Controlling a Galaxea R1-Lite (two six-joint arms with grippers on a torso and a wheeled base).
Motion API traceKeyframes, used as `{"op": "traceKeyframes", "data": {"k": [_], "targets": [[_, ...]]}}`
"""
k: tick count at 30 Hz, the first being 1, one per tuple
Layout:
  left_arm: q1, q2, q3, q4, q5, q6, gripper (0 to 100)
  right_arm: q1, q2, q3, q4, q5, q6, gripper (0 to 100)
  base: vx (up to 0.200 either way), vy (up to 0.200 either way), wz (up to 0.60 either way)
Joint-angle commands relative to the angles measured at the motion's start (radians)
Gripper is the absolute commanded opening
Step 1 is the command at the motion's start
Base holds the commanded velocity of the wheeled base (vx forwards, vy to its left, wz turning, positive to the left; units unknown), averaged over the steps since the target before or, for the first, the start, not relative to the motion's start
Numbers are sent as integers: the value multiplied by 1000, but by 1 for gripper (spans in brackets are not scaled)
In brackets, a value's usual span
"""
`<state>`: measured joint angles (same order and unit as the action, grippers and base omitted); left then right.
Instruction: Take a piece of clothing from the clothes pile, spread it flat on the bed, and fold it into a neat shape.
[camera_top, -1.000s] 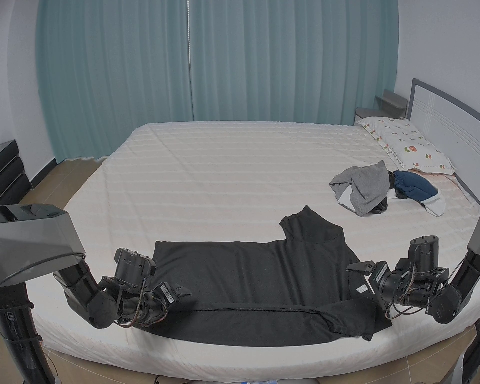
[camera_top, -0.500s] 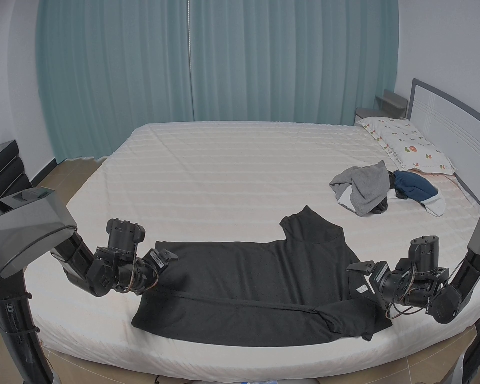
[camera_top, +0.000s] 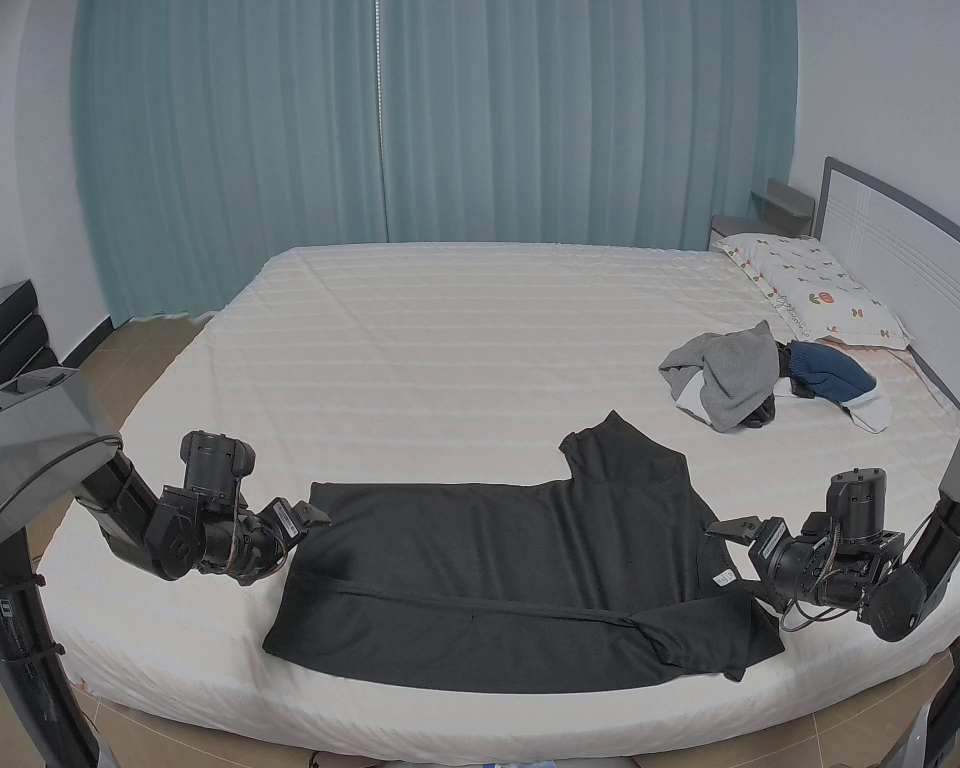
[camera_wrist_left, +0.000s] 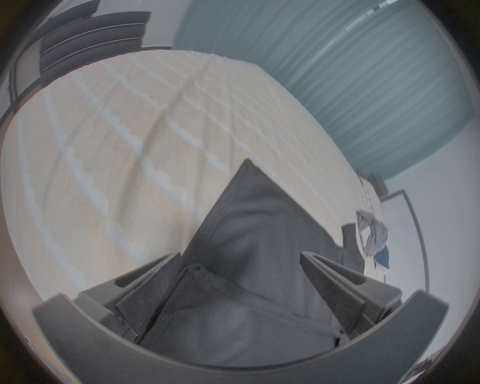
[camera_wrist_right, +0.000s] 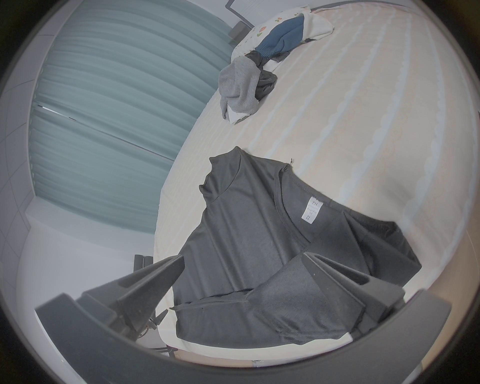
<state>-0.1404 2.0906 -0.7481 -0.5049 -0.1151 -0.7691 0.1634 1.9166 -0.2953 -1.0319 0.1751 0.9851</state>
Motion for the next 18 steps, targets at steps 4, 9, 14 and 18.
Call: {"op": "traceKeyframes", "data": {"k": [4,9,14,18], "targets": [[-13,42,7,6,-6,39,100,-36,1,-1,0,1,-20,100,0,0,0],[-15,46,1,3,-6,42,100,-70,1,2,0,0,-79,100,0,0,0],[-21,46,1,3,-6,42,100,-97,5,2,0,0,-100,100,0,0,0],[-38,37,7,2,-6,42,100,-102,13,1,0,0,-108,100,0,0,0]]}}
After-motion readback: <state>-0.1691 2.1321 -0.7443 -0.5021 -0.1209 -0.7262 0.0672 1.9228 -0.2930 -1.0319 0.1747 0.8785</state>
